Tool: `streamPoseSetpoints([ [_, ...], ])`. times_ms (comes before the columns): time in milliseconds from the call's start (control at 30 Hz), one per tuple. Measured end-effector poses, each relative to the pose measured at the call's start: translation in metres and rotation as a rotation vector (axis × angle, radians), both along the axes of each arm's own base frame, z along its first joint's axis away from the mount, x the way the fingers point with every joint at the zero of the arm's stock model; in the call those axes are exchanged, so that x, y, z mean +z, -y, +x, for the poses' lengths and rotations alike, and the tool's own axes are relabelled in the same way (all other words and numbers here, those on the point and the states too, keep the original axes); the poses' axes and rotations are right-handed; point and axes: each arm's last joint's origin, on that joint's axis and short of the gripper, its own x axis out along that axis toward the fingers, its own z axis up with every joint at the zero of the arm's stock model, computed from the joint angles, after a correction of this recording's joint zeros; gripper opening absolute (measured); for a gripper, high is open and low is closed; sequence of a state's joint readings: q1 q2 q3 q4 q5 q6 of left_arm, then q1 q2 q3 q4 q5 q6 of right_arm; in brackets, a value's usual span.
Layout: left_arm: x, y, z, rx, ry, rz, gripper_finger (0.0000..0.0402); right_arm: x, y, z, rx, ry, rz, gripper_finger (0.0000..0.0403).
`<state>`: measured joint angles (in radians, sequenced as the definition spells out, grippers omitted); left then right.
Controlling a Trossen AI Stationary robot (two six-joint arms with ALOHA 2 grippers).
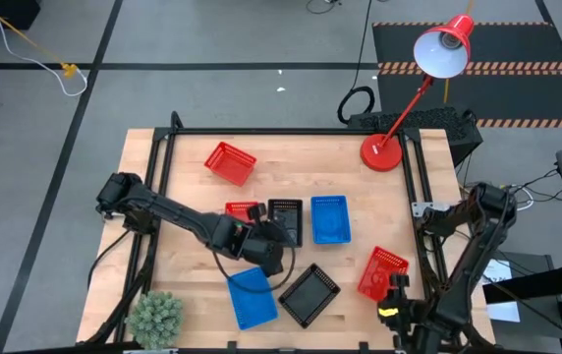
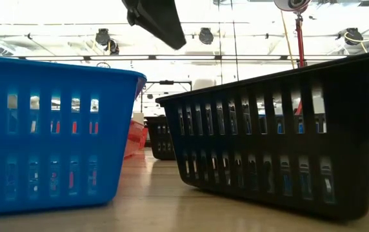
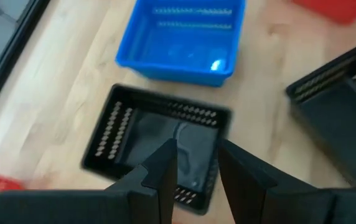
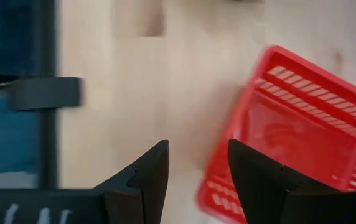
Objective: Stack baskets by color
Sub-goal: Stack the bottom red bin on the middle red bin
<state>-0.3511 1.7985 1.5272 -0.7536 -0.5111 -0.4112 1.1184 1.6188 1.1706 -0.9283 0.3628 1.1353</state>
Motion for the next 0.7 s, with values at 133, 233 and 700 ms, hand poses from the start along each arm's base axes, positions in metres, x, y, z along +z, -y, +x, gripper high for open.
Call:
streamPoseSetpoints([
  [133, 0.004, 0.007, 0.004, -0.073, 0.047, -0.005, 0.0115, -0.006, 0.003, 0.002, -0.04, -0.04, -0.04, 0.0157],
  [233, 0.006, 0.011, 0.006, -0.117, 0.074, 0.002, 0.0115, -0.01, 0.002, 0.003, -0.042, -0.074, -0.034, 0.0157],
  [700, 0.008, 0.014, 0.008, -0.144, 0.103, -0.009, 0.0115, -0.014, 0.005, 0.005, -0.054, -0.123, -0.061, 0.0034],
])
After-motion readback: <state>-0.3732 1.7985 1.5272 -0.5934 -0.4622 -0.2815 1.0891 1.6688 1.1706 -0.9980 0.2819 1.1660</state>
